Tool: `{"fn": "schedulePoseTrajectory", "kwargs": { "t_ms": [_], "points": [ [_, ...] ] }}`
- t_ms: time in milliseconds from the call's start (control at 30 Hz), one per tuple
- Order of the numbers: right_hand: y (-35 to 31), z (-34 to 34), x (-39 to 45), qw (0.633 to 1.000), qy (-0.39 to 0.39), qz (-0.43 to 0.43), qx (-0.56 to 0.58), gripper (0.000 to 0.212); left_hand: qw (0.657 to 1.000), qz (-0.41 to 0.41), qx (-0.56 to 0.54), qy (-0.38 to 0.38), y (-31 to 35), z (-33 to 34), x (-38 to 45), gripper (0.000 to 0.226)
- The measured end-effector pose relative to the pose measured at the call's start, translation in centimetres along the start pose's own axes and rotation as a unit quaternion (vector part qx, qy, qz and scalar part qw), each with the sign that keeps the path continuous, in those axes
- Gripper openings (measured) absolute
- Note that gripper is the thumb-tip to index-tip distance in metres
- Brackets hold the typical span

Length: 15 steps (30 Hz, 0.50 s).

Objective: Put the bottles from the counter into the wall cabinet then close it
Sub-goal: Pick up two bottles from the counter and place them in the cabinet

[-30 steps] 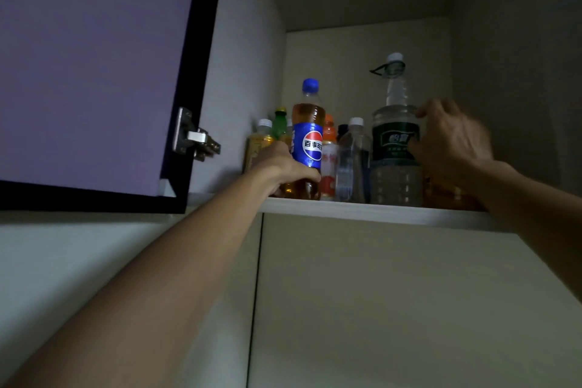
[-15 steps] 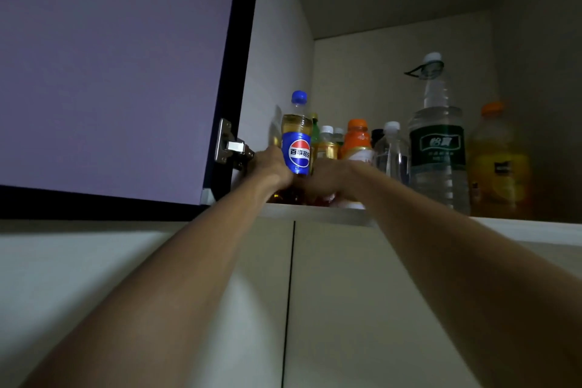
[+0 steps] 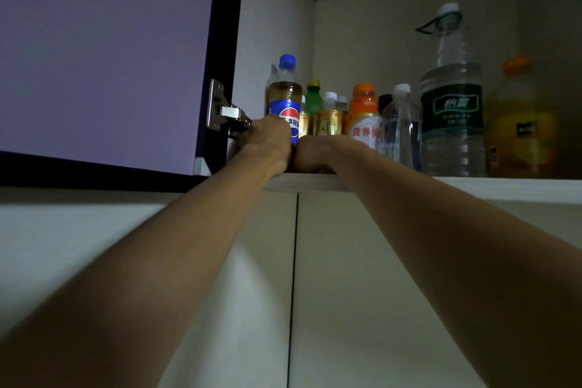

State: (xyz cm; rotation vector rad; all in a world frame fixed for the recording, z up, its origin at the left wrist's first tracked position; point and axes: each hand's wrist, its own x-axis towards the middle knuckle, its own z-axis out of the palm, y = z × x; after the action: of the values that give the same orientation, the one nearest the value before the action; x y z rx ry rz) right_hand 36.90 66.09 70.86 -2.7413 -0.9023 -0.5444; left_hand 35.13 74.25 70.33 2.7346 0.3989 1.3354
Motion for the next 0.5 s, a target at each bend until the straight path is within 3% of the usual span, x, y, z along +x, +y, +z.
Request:
{"fn": "schedulePoseTrajectory", "kwargs": {
  "t_ms": [500],
  "points": [
    [0.1, -0.3, -3.2, 0.983, 0.177, 0.002, -0.048, 0.057, 0.998, 0.009, -0.001, 0.058, 0.7, -1.7, -2.5, 0.05]
  ]
}}
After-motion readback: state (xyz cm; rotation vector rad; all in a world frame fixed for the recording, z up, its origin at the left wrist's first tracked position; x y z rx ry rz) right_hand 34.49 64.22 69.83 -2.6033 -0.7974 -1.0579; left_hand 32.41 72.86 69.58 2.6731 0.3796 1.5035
